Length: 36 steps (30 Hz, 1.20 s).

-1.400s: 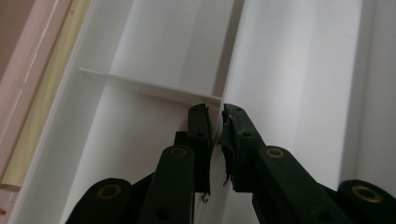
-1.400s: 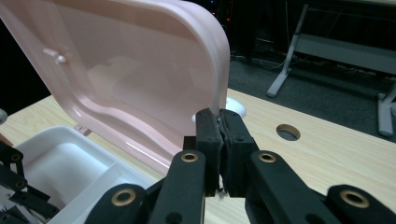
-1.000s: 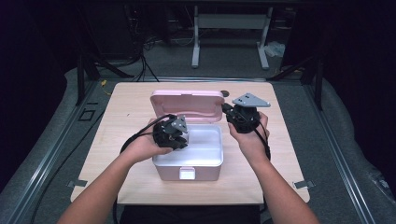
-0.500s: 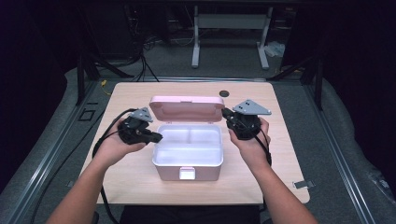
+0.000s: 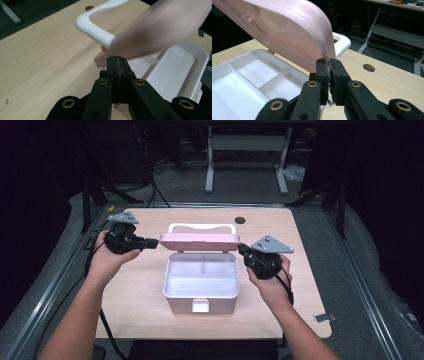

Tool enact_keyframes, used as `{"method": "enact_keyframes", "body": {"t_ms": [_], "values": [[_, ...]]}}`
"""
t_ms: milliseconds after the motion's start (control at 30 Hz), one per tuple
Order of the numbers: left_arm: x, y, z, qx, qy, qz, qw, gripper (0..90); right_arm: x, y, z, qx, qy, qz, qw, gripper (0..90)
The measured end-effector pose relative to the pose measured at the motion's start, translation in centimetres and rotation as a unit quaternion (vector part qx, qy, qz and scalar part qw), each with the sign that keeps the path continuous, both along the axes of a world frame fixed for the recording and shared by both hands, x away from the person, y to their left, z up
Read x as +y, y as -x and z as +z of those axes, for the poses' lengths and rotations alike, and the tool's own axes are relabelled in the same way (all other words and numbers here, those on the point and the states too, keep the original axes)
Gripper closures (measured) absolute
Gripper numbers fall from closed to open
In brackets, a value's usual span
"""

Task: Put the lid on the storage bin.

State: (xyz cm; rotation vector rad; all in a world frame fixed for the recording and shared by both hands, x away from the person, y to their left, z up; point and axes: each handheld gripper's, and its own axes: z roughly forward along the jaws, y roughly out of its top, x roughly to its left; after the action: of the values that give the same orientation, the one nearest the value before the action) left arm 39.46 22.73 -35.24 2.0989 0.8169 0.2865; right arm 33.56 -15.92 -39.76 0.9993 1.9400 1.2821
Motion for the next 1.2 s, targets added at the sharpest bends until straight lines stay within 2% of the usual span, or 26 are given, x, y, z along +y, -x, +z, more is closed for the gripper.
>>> {"method": "enact_keyframes", "body": {"t_ms": [67,167,267,367,467,700,967,1033,1100,1200], "values": [[0.0,0.2,1.5,-0.014,0.024,0.003,0.9996,90.0,-0.1,0.1,-0.1,0.0,-0.001,0.005,1.0,85.6],[-0.3,0.5,2.7,-0.028,0.036,-0.002,0.9989,90.0,-0.3,0.3,-0.2,0.004,-0.002,0.011,0.9999,85.2],[-1.3,0.7,3.5,-0.037,0.03,-0.015,0.9988,89.9,-0.5,0.5,-0.2,0.005,-0.002,0.017,0.9998,84.3],[-1.9,1.0,3.5,-0.037,0.022,-0.023,0.9988,89.8,-0.9,0.8,-0.4,0.01,-0.005,0.019,0.9998,82.1],[-2.0,1.0,3.1,-0.033,0.021,-0.031,0.9987,89.6,-1.8,1.3,-0.8,0.012,0.0,0.012,0.9998,82.3],[-2.5,1.7,1.6,-0.023,0.021,-0.049,0.9983,89.5,-3.6,1.3,-1.1,0.019,-0.02,-0.008,0.9996,84.0],[-2.8,2.4,-1.9,-0.004,0.014,-0.061,0.998,89.2,-3.3,1.1,-1.4,0.021,-0.02,-0.007,0.9995,84.2],[-2.7,2.7,-2.6,-0.008,0.014,-0.062,0.998,89.1,-3.2,1.0,-1.6,0.024,-0.021,-0.008,0.9995,84.2],[-2.4,2.9,-3.2,-0.004,0.015,-0.065,0.9978,88.1,-3.2,0.9,-1.9,0.025,-0.022,-0.008,0.9994,83.9],[-2.0,3.4,-3.9,-0.006,0.016,-0.058,0.9982,86.8,-3.4,0.8,-2.2,0.028,-0.027,-0.011,0.9992,83.0]]}}
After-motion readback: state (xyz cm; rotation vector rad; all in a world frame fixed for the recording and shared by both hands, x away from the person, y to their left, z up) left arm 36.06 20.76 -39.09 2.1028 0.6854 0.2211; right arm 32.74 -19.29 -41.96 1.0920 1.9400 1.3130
